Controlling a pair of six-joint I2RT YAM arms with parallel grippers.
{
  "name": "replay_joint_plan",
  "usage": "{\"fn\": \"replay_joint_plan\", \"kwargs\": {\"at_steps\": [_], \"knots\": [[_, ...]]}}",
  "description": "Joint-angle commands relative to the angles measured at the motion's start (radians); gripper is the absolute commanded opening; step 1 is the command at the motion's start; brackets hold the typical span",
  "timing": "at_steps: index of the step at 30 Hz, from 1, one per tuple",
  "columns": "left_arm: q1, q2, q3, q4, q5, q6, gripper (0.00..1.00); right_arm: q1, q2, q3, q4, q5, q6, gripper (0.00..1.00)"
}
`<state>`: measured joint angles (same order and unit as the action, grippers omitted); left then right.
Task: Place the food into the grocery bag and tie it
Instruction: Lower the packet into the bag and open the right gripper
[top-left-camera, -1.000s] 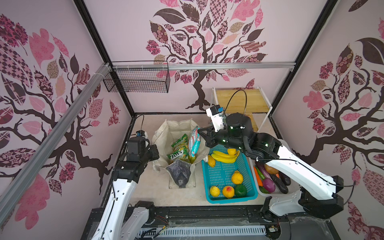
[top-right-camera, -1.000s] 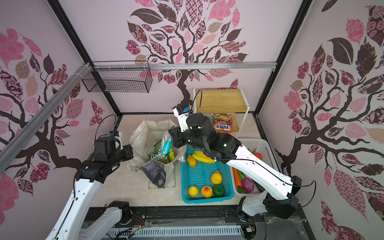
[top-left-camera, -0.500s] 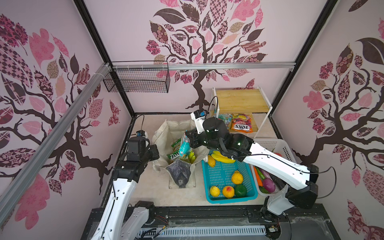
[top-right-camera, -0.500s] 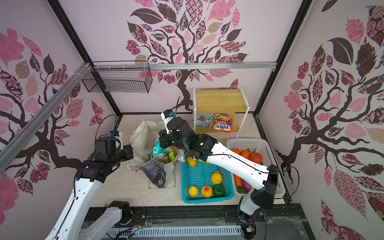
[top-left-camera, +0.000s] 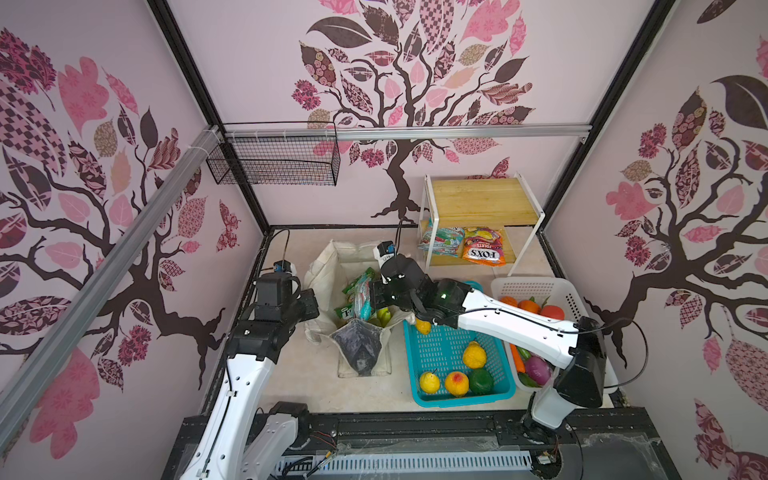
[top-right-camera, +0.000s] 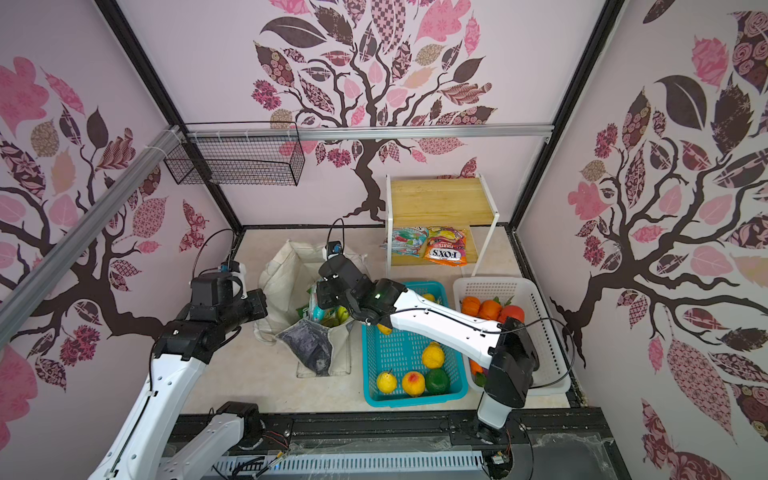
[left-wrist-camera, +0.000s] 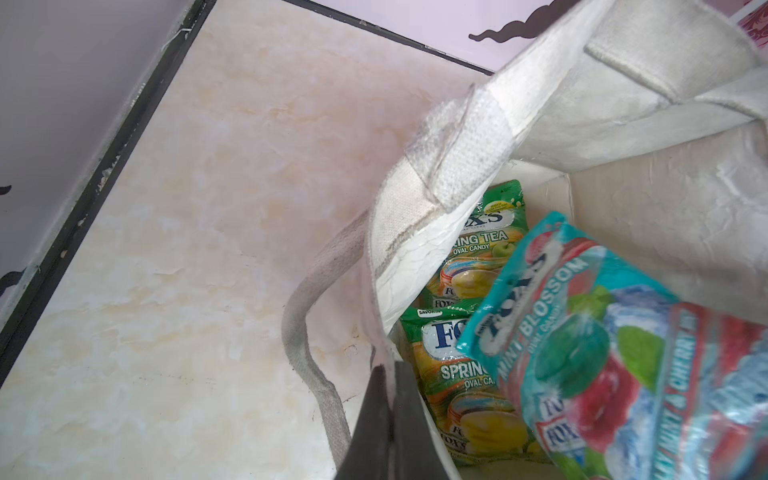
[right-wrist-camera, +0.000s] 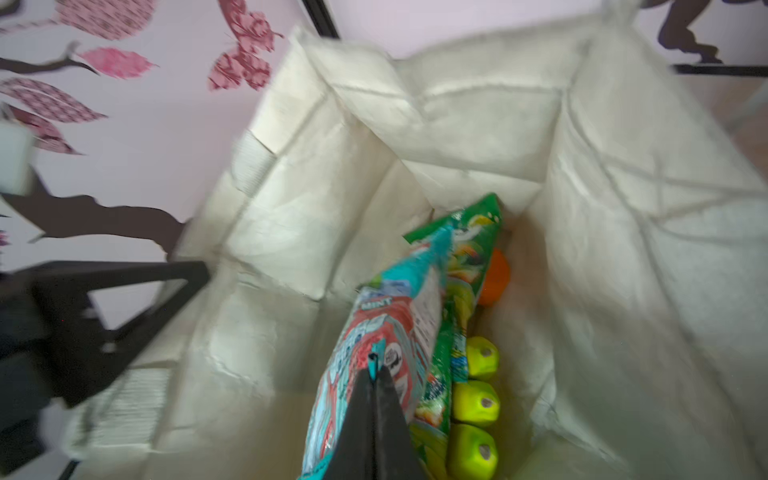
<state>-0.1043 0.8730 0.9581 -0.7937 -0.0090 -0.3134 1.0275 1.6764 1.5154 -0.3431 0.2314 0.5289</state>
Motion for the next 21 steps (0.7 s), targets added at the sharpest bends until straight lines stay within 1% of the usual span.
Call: {"fn": "replay_joint_plan", "kwargs": {"at_steps": [1, 5, 10, 12, 14, 17, 21], "knots": [[0.003, -0.007, -0.021, 0.02, 0.013, 0.01, 0.0, 0.005, -0.075, -0.057, -0.041, 0.06, 0.04, 0.0], [0.002, -0.011, -0.022, 0.021, 0.014, 0.01, 0.0, 0.005, -0.111, -0.108, -0.069, 0.083, 0.047, 0.0], [0.003, -0.009, -0.022, 0.017, 0.006, 0.008, 0.0, 0.005, -0.08, -0.054, -0.18, 0.101, 0.021, 0.0], [0.002, -0.004, -0.021, 0.015, 0.004, 0.008, 0.0, 0.005, -0.073, -0.047, -0.2, 0.105, 0.017, 0.02], [0.002, -0.002, -0.019, 0.011, -0.003, 0.01, 0.0, 0.005, -0.086, -0.06, -0.193, 0.103, 0.016, 0.09], [0.003, -0.011, -0.022, 0.016, -0.008, 0.008, 0.0, 0.005, -0.112, -0.076, -0.182, 0.1, 0.008, 0.27], [0.003, -0.005, -0.021, 0.014, -0.005, 0.008, 0.0, 0.005, -0.15, -0.084, -0.19, 0.107, 0.011, 0.44]]}}
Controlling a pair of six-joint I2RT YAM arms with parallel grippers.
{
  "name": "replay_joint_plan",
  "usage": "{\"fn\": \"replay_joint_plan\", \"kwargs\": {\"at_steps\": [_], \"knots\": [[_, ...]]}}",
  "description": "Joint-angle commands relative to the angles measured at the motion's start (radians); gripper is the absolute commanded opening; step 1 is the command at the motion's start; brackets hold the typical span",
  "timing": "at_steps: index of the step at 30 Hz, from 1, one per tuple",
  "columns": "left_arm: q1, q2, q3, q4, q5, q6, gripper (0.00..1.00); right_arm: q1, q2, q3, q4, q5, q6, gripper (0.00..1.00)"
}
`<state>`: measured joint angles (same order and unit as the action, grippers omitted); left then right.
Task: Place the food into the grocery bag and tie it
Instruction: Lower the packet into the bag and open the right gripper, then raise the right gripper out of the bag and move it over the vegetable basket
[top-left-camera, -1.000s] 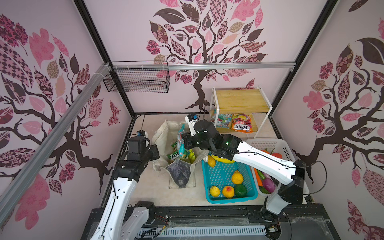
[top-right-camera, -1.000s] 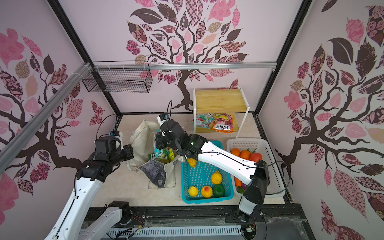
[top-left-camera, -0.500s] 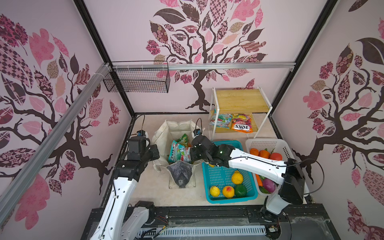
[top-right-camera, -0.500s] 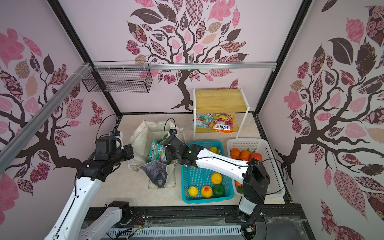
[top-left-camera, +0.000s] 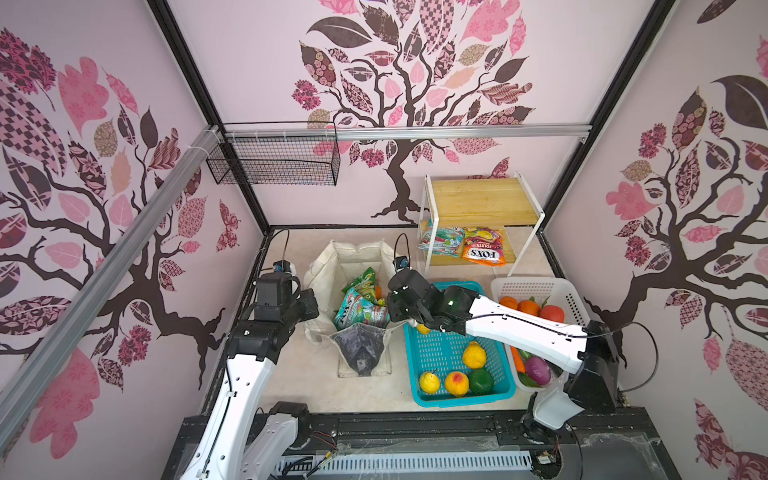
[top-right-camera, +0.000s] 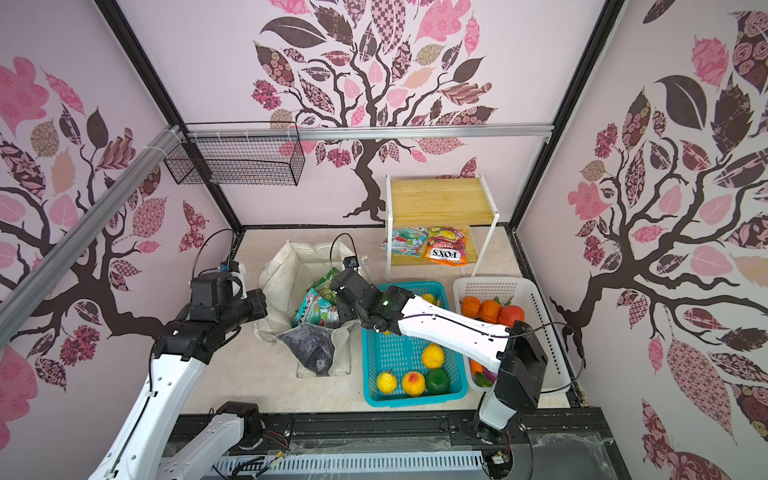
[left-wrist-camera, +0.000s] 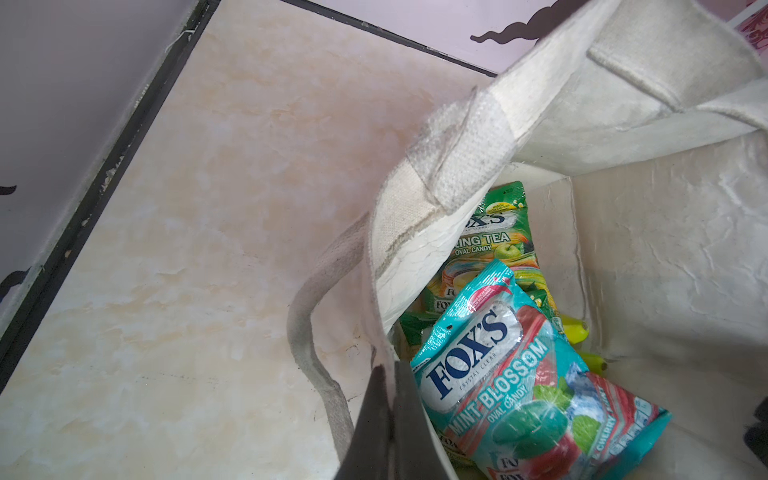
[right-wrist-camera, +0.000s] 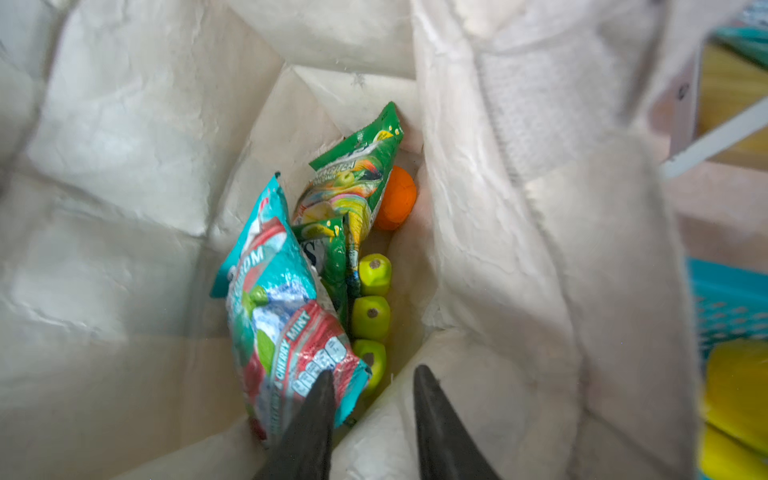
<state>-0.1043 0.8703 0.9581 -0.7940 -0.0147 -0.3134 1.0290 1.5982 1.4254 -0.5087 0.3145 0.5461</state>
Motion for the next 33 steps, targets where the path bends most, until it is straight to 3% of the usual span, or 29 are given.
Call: {"fn": "replay_joint_plan", "kwargs": {"at_steps": [1, 9, 15, 21, 33], "knots": [[0.002, -0.002, -0.021, 0.015, 0.002, 0.009, 0.0, 0.003, -0.084, 0.002, -0.024, 0.026, -0.005, 0.5], [0.002, -0.013, -0.023, 0.016, 0.004, 0.007, 0.0, 0.003, -0.24, -0.071, 0.005, 0.101, -0.026, 0.99], [0.002, -0.016, -0.022, 0.018, 0.01, 0.007, 0.0, 0.003, -0.406, -0.176, 0.082, 0.128, -0.105, 1.0], [0.003, -0.022, -0.022, 0.02, 0.018, 0.009, 0.0, -0.011, -0.543, -0.274, 0.119, 0.235, -0.141, 1.0], [0.002, -0.021, -0.022, 0.022, 0.029, 0.008, 0.0, -0.265, -0.638, -0.409, 0.051, 0.151, -0.089, 1.0]]}}
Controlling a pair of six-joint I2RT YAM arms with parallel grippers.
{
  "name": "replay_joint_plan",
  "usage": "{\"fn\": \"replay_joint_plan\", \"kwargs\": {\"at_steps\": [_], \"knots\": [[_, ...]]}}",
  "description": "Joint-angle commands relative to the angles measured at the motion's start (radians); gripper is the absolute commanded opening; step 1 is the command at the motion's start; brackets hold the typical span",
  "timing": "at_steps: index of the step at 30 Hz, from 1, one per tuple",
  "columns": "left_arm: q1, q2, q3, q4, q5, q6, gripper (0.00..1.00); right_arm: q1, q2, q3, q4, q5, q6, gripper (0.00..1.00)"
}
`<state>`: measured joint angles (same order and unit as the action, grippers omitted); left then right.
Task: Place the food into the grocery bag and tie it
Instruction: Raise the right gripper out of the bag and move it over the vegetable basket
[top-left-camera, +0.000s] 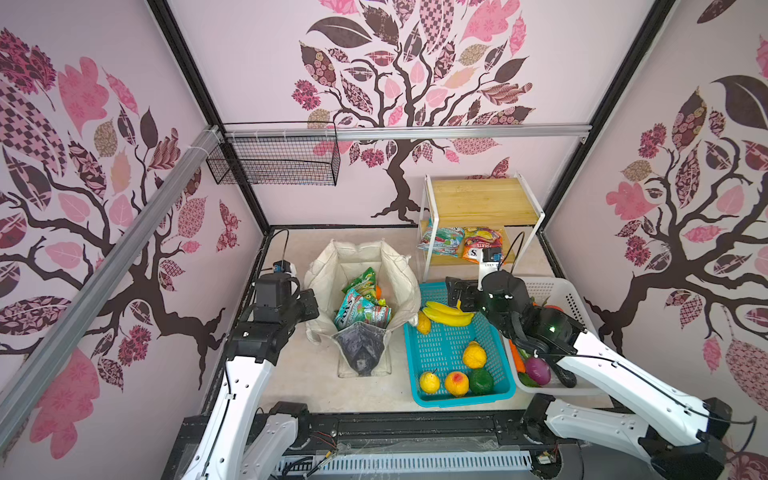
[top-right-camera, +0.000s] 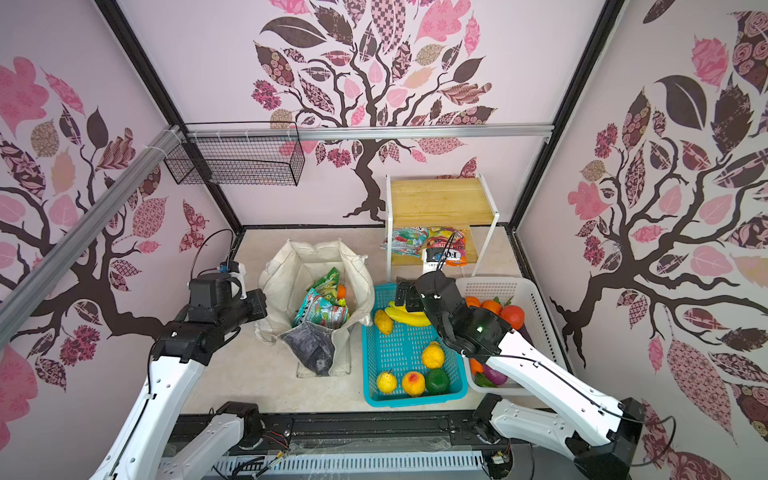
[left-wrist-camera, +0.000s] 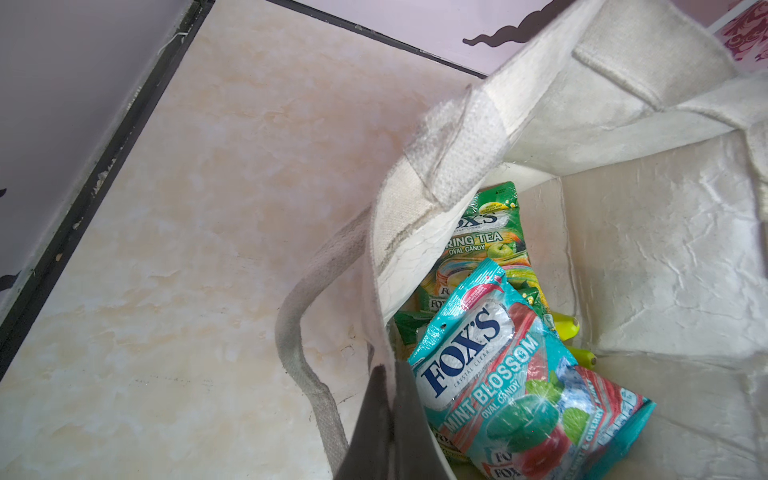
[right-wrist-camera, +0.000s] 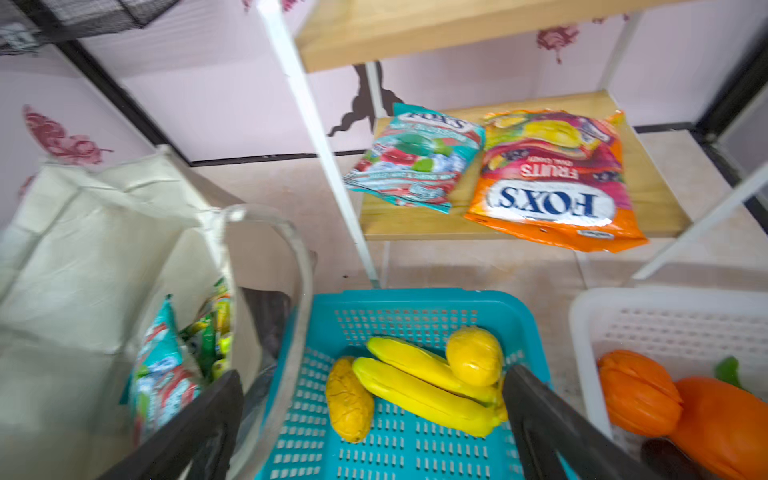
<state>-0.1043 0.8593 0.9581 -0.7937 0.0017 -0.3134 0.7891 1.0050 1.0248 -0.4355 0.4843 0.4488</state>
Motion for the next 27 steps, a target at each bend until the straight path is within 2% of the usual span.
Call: {"fn": "replay_joint_plan", "kwargs": {"at_steps": [1, 9, 13, 17, 20, 25, 27], "knots": [[0.002, -0.009, -0.024, 0.022, 0.014, 0.008, 0.0, -0.035, -0.051, -0.013, -0.032, -0.025, 0.003, 1.0], [0.003, -0.007, -0.023, 0.021, 0.018, 0.008, 0.0, -0.097, -0.11, -0.081, -0.062, -0.037, 0.033, 0.99], [0.003, -0.008, -0.023, 0.024, 0.019, 0.01, 0.0, -0.118, -0.143, -0.134, -0.06, 0.02, 0.103, 0.99], [0.003, -0.006, -0.022, 0.022, 0.021, 0.01, 0.0, -0.174, -0.157, -0.158, -0.062, 0.003, 0.146, 0.99], [0.002, -0.005, -0.023, 0.024, 0.022, 0.01, 0.0, -0.294, -0.17, -0.19, -0.076, -0.048, 0.221, 0.99], [0.001, -0.006, -0.023, 0.024, 0.024, 0.01, 0.0, -0.599, -0.201, -0.283, -0.063, -0.275, 0.281, 1.0], [0.001, -0.004, -0.023, 0.022, 0.024, 0.01, 0.0, -0.699, -0.205, -0.319, -0.073, -0.327, 0.317, 0.99]]}}
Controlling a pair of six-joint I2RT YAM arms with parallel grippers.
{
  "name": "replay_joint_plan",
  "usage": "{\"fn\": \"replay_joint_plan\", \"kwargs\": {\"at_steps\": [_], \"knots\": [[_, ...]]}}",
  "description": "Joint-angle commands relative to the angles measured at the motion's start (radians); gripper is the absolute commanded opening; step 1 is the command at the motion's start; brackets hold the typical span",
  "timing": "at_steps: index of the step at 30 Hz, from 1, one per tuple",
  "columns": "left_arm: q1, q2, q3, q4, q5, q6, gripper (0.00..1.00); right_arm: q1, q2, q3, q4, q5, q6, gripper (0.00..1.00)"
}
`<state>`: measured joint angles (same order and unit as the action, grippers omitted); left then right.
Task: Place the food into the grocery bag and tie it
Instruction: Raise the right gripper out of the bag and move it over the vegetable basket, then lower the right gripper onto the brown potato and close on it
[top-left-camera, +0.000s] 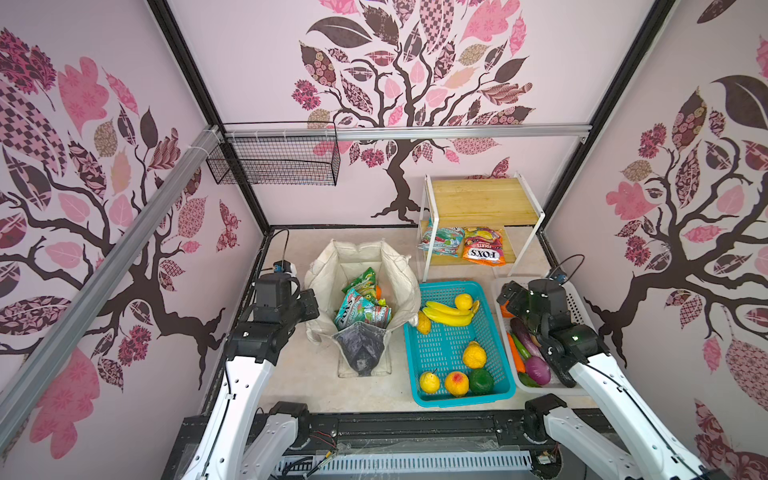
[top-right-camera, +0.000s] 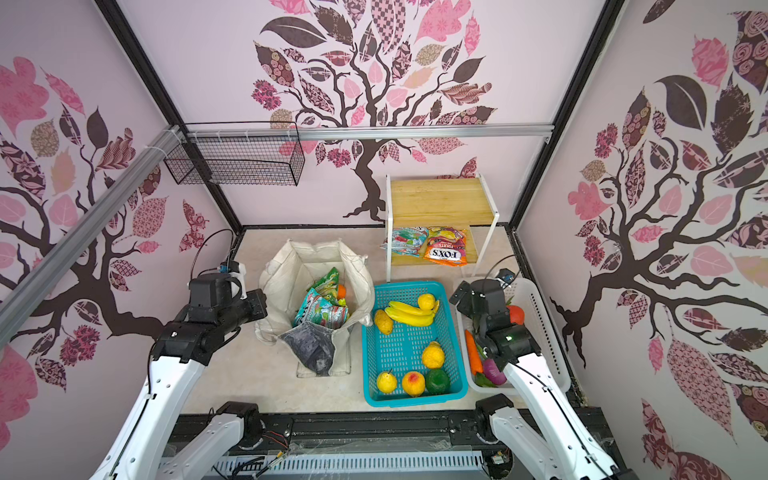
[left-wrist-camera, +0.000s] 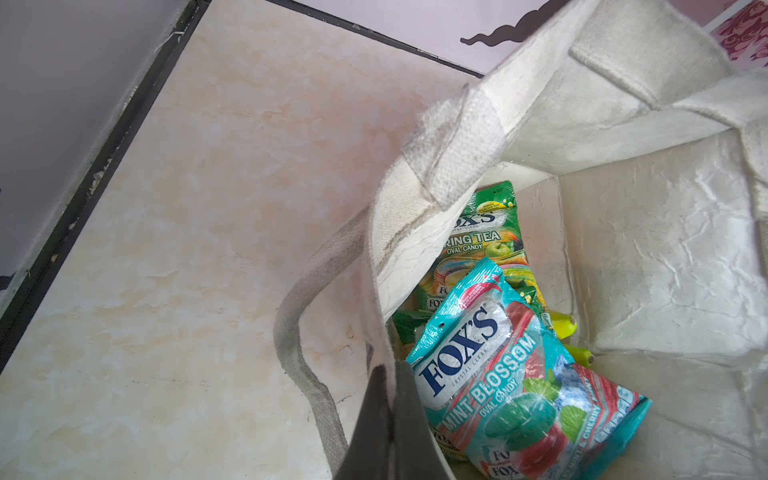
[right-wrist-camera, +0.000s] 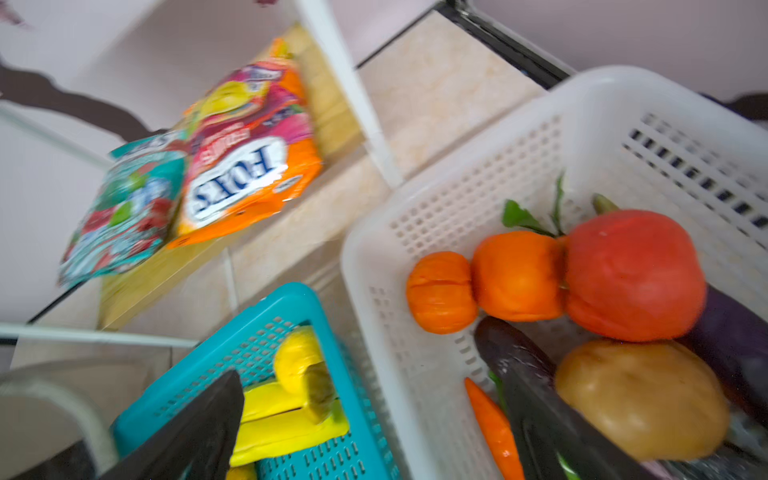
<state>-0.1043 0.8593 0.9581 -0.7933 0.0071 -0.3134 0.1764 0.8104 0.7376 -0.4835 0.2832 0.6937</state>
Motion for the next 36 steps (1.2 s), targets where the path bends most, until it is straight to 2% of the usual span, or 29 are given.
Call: {"fn": "replay_joint_plan", "kwargs": {"at_steps": [1, 12, 16, 25, 33, 36], "knots": [[0.001, -0.004, -0.021, 0.02, 0.02, 0.01, 0.0, -0.12, -0.011, -0.048, -0.028, -0.128, 0.089, 1.0], [0.0, -0.004, -0.023, 0.023, 0.024, 0.01, 0.0, -0.135, 0.108, -0.057, -0.13, 0.02, 0.246, 1.0], [0.001, -0.007, -0.022, 0.026, 0.027, 0.011, 0.0, -0.136, 0.103, -0.081, -0.126, 0.03, 0.275, 1.0], [0.001, 0.0, -0.023, 0.026, 0.032, 0.011, 0.0, -0.137, 0.147, -0.097, -0.121, 0.114, 0.314, 0.99], [0.001, 0.015, -0.022, 0.023, 0.031, 0.012, 0.0, -0.148, 0.18, -0.144, -0.041, 0.142, 0.3, 0.99], [0.001, 0.014, -0.022, 0.022, 0.026, 0.012, 0.0, -0.156, 0.207, -0.141, -0.033, 0.104, 0.301, 1.0]]}}
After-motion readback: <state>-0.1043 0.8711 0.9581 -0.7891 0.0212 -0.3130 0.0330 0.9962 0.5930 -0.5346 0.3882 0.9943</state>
